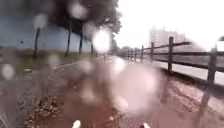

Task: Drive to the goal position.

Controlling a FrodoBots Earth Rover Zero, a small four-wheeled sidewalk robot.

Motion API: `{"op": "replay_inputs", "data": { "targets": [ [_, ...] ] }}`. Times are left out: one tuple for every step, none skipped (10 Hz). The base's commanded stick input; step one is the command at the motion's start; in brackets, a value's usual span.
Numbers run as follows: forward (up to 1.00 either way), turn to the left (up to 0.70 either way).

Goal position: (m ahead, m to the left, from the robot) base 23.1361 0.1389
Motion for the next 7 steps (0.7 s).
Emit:
{"op": "replay_inputs", "data": {
  "targets": [
    [0.7,0.0],
    [0.7,0.0],
    [0.7,0.0],
    [0.7,0.0],
    [0.7,0.0],
    [0.7,0.0],
    [0.7,0.0]
  ]
}}
